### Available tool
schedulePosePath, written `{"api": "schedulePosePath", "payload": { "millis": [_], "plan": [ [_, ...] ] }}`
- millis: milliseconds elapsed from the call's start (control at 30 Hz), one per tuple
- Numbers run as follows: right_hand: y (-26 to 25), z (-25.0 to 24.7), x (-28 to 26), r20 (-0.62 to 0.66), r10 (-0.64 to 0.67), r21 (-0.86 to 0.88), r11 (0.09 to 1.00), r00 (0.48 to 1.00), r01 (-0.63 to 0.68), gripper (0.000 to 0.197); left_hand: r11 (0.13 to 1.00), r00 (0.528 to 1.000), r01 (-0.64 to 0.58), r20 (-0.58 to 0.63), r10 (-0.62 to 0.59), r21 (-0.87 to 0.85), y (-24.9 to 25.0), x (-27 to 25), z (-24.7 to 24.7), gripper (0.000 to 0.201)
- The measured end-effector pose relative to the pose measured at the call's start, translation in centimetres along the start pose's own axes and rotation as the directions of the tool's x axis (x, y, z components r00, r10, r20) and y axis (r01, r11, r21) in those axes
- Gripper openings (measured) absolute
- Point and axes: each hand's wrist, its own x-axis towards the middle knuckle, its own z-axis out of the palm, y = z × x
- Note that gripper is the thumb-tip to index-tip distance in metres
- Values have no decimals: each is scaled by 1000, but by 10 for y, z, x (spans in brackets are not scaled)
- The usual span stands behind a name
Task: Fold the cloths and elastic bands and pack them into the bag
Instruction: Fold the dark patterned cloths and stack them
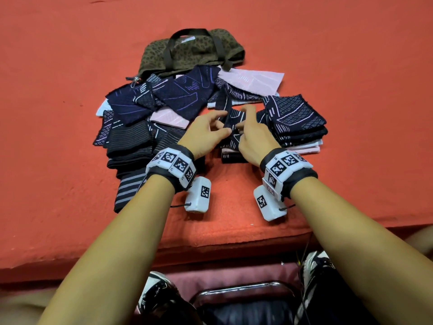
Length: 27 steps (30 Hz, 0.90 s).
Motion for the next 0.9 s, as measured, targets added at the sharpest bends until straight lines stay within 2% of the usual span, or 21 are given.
{"api": "schedulePosePath", "payload": {
  "millis": [133,233,300,400,500,567,700,800,867,900],
  "plan": [
    [-5,-13,-2,36,-67,37,997,997,66,69,1000,999,-2,38,3,-28,4,0,6,61],
    [-4,-15,0,96,-53,-12,998,994,54,55,998,999,7,40,-5,-68,4,2,7,79],
    [-1,-13,3,84,8,-21,1000,996,-6,46,997,999,11,51,-7,-82,5,3,7,81],
    [1,-13,6,35,68,-18,998,997,-68,42,993,1000,-6,16,7,-114,9,2,5,60],
    [1,-16,7,-36,87,-29,996,996,-88,43,995,996,-8,-89,-1,-95,4,7,2,38],
    [3,-19,9,-60,104,-50,993,993,-107,43,997,992,21,-122,-31,-81,-1,10,1,34],
    [5,-27,12,-47,122,-142,982,991,-128,35,997,993,82,-88,-83,-11,-9,12,5,27],
    [5,-30,11,-74,105,-205,972,992,-118,32,993,989,118,-85,-120,-31,-10,14,9,29],
    [6,-33,9,-76,98,-246,963,992,-114,19,988,987,139,-74,-144,-66,-10,15,9,32],
    [7,-33,8,-64,108,-264,957,992,-122,22,986,986,150,-66,-154,-72,-8,15,8,31]
  ]
}}
